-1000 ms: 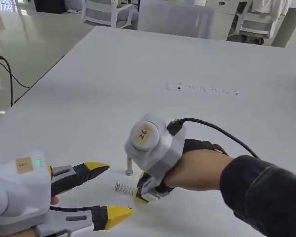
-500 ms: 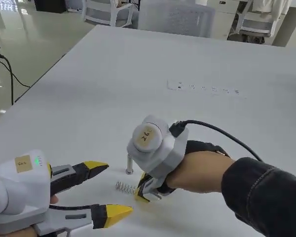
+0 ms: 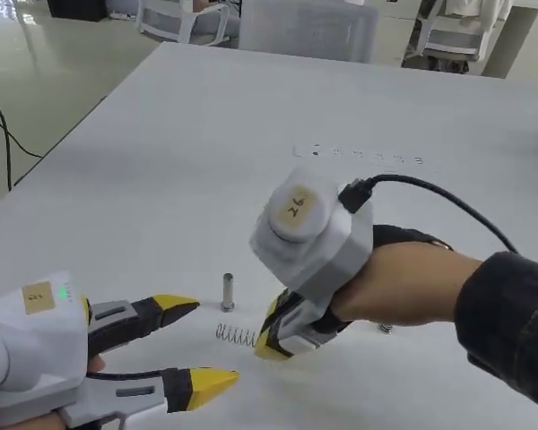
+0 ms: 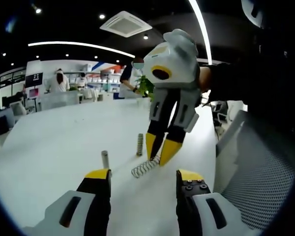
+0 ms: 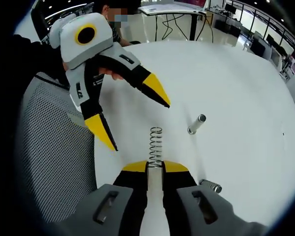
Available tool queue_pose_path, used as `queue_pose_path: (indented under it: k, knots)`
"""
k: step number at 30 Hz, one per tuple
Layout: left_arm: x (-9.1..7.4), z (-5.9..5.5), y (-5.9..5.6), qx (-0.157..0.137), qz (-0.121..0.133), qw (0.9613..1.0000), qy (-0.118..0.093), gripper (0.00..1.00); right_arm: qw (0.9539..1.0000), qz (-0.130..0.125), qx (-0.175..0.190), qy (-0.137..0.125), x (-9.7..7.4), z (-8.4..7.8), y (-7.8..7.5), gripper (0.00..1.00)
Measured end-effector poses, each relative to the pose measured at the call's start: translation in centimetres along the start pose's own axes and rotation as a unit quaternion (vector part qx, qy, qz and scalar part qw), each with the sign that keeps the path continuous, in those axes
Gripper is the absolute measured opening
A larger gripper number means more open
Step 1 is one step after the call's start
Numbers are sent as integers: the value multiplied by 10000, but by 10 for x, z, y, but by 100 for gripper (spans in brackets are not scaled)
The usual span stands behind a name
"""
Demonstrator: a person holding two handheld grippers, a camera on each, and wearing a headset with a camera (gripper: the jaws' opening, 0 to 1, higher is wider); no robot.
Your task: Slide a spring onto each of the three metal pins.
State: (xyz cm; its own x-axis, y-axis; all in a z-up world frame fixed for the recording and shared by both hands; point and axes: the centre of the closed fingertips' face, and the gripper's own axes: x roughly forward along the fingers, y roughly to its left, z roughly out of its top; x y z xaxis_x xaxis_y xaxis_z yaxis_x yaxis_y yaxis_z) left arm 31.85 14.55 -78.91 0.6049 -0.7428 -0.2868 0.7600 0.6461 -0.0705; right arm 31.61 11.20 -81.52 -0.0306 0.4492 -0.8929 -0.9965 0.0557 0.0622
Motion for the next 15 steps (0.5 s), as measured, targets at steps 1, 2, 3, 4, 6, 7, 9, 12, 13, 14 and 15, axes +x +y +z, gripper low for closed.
queue_pose_path:
  k: [1,2,3,4,6,7,9,12,13,14,15]
  knots:
    - [1,0,-2,10,-25,10000,2,47,10000,-8,-37,4,-2,0,1,8]
    - [1,1,-3,17,-47,10000,6,46,10000,24,-64,36,-6,-1,3,8]
    - [2,1,-4,31,-70,10000,10,45,9999,52,-85,63,-8,-2,5,8]
    - [3,2,-6,55,-114,9999,11,44,9999,53,-127,79,-11,-2,6,8]
    - [5,3,-9,81,-156,9998,14,43,9997,51,-190,111,-14,-3,8,8]
    - [6,3,-10,95,-182,9998,11,42,9997,59,-194,123,-15,-3,9,8]
    - [8,4,-14,141,-256,9996,7,40,9996,67,-239,156,-17,-4,10,8]
    - [12,4,-20,267,-381,9989,42,35,9992,110,-303,250,-19,-8,14,8]
    - [13,4,-22,326,-419,9986,63,34,9990,112,-334,272,-19,-9,15,8]
    - [14,3,-24,382,-464,9981,89,33,9988,130,-353,307,-20,-10,16,8]
    - [14,2,-26,424,-499,9978,110,32,9985,161,-378,360,-20,-12,18,8]
